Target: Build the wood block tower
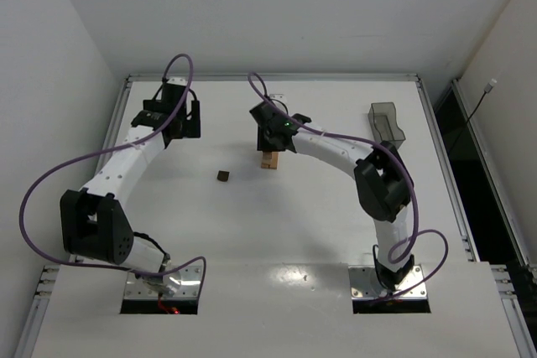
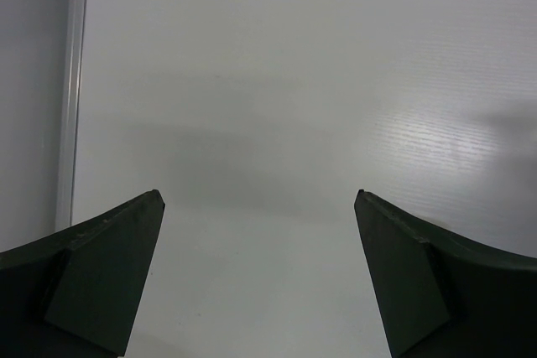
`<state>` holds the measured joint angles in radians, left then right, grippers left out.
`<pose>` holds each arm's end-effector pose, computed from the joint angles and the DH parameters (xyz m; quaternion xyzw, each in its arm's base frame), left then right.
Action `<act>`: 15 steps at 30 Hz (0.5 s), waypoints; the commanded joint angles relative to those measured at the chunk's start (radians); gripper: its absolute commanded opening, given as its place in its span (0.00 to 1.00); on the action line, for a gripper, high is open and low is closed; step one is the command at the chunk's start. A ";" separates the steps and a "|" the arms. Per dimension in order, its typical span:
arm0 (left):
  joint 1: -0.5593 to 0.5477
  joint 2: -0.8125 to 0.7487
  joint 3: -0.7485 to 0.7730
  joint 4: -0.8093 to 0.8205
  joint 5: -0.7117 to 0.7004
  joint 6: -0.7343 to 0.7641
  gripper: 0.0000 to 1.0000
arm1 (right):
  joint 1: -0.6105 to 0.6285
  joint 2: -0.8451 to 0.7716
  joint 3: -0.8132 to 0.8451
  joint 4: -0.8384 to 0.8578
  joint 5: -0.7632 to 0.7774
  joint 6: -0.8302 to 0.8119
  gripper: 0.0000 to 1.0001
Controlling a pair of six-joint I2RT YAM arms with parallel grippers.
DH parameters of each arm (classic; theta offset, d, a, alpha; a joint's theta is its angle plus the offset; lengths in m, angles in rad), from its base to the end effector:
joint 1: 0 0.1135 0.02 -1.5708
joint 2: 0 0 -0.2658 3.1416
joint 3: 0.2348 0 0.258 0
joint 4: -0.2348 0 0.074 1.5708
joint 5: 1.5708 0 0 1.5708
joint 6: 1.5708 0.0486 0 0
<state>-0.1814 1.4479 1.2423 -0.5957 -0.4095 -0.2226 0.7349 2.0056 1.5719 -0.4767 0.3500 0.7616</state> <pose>0.3259 -0.0401 0.2997 -0.0950 0.9058 0.1109 0.3978 0.3512 0.2949 0.2091 0.0689 0.9307 0.0965 0.3461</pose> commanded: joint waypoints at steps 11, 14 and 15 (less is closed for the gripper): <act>0.011 0.051 0.057 0.016 0.018 -0.018 0.96 | -0.017 0.018 0.054 0.001 -0.008 0.010 0.00; 0.011 0.062 0.066 0.016 0.018 -0.018 0.96 | -0.017 0.027 0.063 0.001 -0.029 -0.008 0.06; 0.011 0.071 0.066 0.016 0.018 -0.018 0.96 | -0.017 0.027 0.063 0.001 -0.029 -0.008 0.10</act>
<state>-0.1814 1.5097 1.2613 -0.5972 -0.4026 -0.2226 0.7219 2.0178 1.5841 -0.4854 0.3340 0.7597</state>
